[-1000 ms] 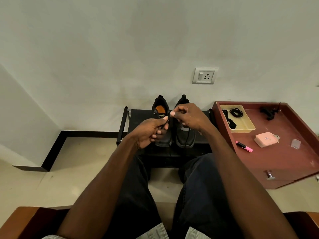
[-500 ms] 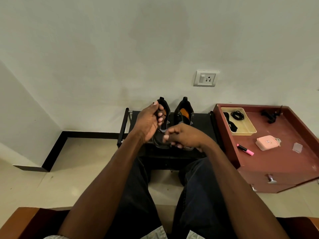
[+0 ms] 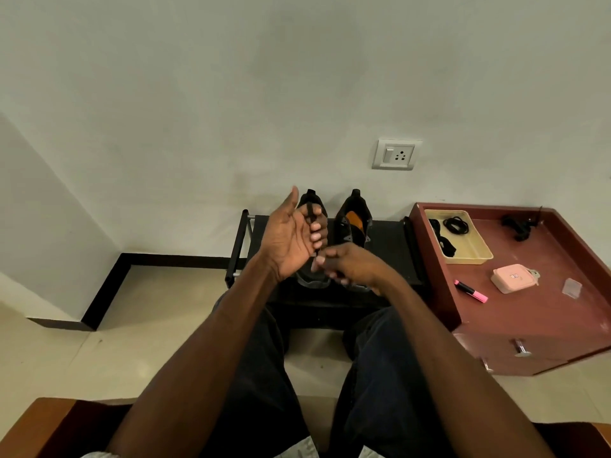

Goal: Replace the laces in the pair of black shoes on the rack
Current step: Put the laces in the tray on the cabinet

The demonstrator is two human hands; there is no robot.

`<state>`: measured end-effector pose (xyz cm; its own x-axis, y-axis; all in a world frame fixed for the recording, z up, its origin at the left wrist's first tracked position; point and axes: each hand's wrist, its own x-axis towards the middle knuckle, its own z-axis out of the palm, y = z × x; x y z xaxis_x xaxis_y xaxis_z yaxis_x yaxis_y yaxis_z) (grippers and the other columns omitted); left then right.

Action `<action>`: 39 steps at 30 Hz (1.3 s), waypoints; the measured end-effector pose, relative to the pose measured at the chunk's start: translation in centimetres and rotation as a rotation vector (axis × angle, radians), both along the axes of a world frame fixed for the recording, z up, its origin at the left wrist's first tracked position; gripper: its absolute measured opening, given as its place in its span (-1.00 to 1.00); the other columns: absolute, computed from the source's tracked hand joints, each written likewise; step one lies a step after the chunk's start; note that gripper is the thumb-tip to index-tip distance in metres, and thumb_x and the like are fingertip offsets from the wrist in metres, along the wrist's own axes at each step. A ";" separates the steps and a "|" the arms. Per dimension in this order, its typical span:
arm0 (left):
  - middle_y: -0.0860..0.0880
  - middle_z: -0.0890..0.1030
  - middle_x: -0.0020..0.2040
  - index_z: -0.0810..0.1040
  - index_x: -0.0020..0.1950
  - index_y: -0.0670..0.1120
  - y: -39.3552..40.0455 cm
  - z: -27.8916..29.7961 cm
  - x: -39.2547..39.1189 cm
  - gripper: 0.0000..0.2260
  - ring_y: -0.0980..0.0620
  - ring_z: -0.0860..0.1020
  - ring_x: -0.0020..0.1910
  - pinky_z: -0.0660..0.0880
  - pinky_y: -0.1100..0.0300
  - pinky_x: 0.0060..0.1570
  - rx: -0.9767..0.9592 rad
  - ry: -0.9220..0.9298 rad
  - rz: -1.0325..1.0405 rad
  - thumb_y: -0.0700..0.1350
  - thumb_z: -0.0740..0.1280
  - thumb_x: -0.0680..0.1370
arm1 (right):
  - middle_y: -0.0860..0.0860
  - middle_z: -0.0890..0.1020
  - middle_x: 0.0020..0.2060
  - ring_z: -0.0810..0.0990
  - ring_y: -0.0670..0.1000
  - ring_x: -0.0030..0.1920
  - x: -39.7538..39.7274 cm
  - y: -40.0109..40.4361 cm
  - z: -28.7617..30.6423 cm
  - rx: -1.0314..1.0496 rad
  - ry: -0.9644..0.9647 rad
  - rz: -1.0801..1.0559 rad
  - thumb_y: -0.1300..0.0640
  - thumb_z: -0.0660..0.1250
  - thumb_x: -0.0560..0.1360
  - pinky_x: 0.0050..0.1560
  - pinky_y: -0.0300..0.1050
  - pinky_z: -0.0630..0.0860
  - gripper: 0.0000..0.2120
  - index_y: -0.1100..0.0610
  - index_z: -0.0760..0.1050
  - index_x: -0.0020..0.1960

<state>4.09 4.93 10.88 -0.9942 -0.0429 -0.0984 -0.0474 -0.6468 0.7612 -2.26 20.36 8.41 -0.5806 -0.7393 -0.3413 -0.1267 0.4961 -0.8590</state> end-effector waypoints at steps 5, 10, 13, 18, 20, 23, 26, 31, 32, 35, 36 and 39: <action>0.01 0.45 -0.35 0.47 -0.12 -0.09 -0.2 -1.0 -0.5 -0.46 0.10 0.37 -0.38 0.30 0.19 -0.30 -0.362 -0.117 0.098 0.31 -0.03 0.65 | -0.06 0.50 -0.39 0.35 -0.12 -0.46 0.3 0.9 4.1 -0.068 -0.039 0.152 0.12 0.30 0.63 -0.40 -0.24 0.24 -0.84 0.10 0.64 -0.04; -0.01 0.35 -0.34 0.42 -0.19 -0.08 1.0 -0.1 0.3 -0.38 0.06 0.28 -0.37 0.23 0.15 -0.32 -0.458 -0.084 -0.220 0.37 -0.16 0.62 | -0.05 0.47 -0.42 0.33 -0.12 -0.49 -3.2 0.1 6.6 -0.344 0.056 -0.251 0.10 0.29 0.64 -0.43 -0.25 0.21 -0.82 0.13 0.59 -0.09; -0.03 0.34 -0.34 0.43 -0.18 -0.11 0.9 0.5 0.3 -0.38 0.05 0.28 -0.38 0.24 0.15 -0.32 -0.272 -0.012 -0.231 0.37 -0.09 0.62 | -0.05 0.48 -0.42 0.35 -0.10 -0.46 -3.2 -0.1 3.1 -0.163 0.064 -0.223 0.12 0.30 0.62 -0.44 -0.24 0.22 -0.84 0.06 0.59 -0.11; -0.03 0.37 -0.29 0.46 -0.10 -0.11 -0.2 0.2 0.0 -0.44 0.05 0.29 -0.34 0.25 0.15 -0.28 -0.175 -0.003 -0.019 0.36 0.01 0.61 | -0.07 0.51 -0.39 0.35 -0.12 -0.46 0.2 0.9 0.5 0.058 -0.077 0.175 0.11 0.30 0.63 -0.46 -0.27 0.24 -0.81 0.16 0.66 0.03; -0.01 0.41 -0.32 0.46 -0.10 -0.11 -0.2 -0.4 -0.3 -0.41 0.05 0.32 -0.34 0.27 0.14 -0.27 -0.394 -0.099 0.022 0.35 -0.07 0.63 | -0.06 0.51 -0.39 0.35 -0.13 -0.46 0.3 1.2 2.3 0.014 -0.096 0.229 0.13 0.30 0.63 -0.48 -0.30 0.24 -0.83 0.18 0.64 0.03; -0.01 0.43 -0.31 0.46 -0.06 -0.13 0.4 -0.8 0.0 -0.35 0.06 0.34 -0.34 0.26 0.13 -0.28 -0.602 -0.136 -0.122 0.37 -0.16 0.62 | -0.06 0.50 -0.40 0.33 -0.12 -0.46 -1.4 1.0 5.6 -0.230 -0.064 0.023 0.13 0.31 0.62 -0.46 -0.28 0.21 -0.84 0.15 0.63 -0.04; -0.01 0.36 -0.35 0.43 -0.20 -0.10 1.1 0.3 0.6 -0.33 0.05 0.26 -0.37 0.21 0.16 -0.34 -0.560 -0.090 -0.251 0.39 -0.20 0.60 | -0.05 0.49 -0.40 0.33 -0.10 -0.45 -3.7 0.3 6.1 -0.355 0.011 -0.218 0.10 0.33 0.61 -0.42 -0.22 0.21 -0.83 0.10 0.61 -0.12; -0.04 0.37 -0.33 0.46 -0.16 -0.12 0.4 1.2 0.5 -0.34 0.01 0.26 -0.35 0.23 0.13 -0.30 -0.274 0.048 -0.191 0.39 -0.13 0.60 | -0.06 0.52 -0.40 0.35 -0.08 -0.45 -1.9 0.2 0.9 -0.101 -0.033 -0.072 0.13 0.31 0.62 -0.45 -0.22 0.20 -0.76 -0.06 0.68 -0.16; -0.04 0.37 -0.31 0.47 -0.14 -0.13 0.1 1.0 0.4 -0.35 0.01 0.27 -0.34 0.24 0.12 -0.29 -0.245 0.061 -0.147 0.39 -0.10 0.60 | -0.05 0.52 -0.38 0.36 -0.10 -0.46 -0.9 0.4 0.3 -0.040 -0.054 0.016 0.12 0.30 0.62 -0.45 -0.22 0.23 -0.79 -0.01 0.69 -0.08; -0.02 0.39 -0.30 0.47 -0.11 -0.11 -0.2 0.2 0.0 -0.37 0.04 0.31 -0.33 0.26 0.13 -0.26 -0.393 0.001 -0.026 0.38 -0.10 0.60 | -0.04 0.52 -0.35 0.37 -0.14 -0.45 0.4 1.0 1.4 0.032 -0.079 0.238 0.12 0.30 0.63 -0.44 -0.28 0.26 -0.82 0.15 0.66 0.04; -0.03 0.41 -0.31 0.48 -0.11 -0.11 -0.1 -0.1 0.0 -0.37 0.04 0.33 -0.33 0.27 0.12 -0.25 -0.466 -0.029 -0.022 0.38 -0.12 0.61 | -0.04 0.52 -0.36 0.37 -0.14 -0.45 0.3 1.1 2.5 -0.007 -0.088 0.243 0.14 0.30 0.63 -0.45 -0.30 0.25 -0.83 0.17 0.65 0.02; -0.10 0.44 -0.26 0.49 -0.14 -0.11 0.3 -0.8 0.2 -0.33 0.01 0.36 -0.31 0.27 0.09 -0.23 -0.592 -0.056 -0.135 0.38 -0.15 0.62 | -0.03 0.49 -0.38 0.34 -0.12 -0.46 -1.6 1.2 5.7 -0.286 -0.110 0.046 0.17 0.29 0.63 -0.47 -0.28 0.20 -0.84 0.19 0.61 -0.03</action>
<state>4.28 5.27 10.13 -0.9886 0.0199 -0.1489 -0.1502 -0.1003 0.9836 -3.82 21.56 14.10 -0.5150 -0.8393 -0.1743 -0.0418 0.2277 -0.9728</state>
